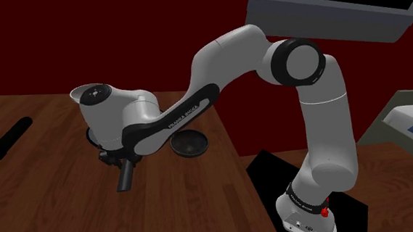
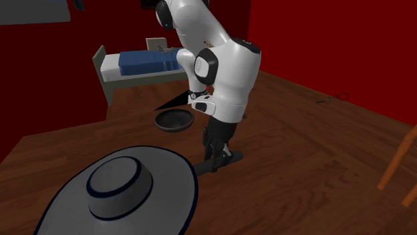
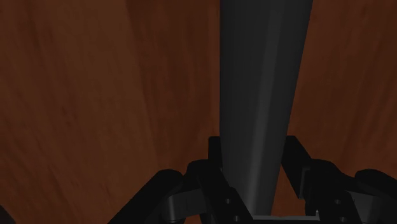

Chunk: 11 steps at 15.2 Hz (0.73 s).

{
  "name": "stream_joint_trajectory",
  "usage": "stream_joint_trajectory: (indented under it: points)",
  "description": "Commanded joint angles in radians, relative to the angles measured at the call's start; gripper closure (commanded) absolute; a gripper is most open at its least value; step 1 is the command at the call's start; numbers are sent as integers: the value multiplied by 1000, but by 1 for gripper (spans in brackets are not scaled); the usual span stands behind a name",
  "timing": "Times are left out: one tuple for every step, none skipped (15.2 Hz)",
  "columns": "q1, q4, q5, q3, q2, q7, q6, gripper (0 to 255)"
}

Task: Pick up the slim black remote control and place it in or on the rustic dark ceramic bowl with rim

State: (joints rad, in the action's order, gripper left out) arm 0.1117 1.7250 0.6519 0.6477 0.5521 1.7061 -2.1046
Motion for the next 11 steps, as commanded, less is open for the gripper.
stream_joint_trajectory:
  points:
    - [-2,-6,-9,4,-6,-7,17,255]
    - [-4,-9,-15,7,-13,-13,25,255]
    - [-6,-13,-21,11,-20,-18,34,255]
    - [-8,-17,-27,14,-26,-23,42,255]
    - [-10,-21,-33,18,-33,-28,51,255]
    - [-12,-25,-39,21,-39,-34,60,255]
    - [-14,-29,-45,24,-46,-39,69,255]
    - [-15,-34,-51,28,-52,-44,78,255]
    - [-17,-39,-56,31,-58,-49,87,255]
    - [-18,-45,-62,34,-64,-54,96,255]
    - [-19,-50,-67,36,-69,-59,105,255]
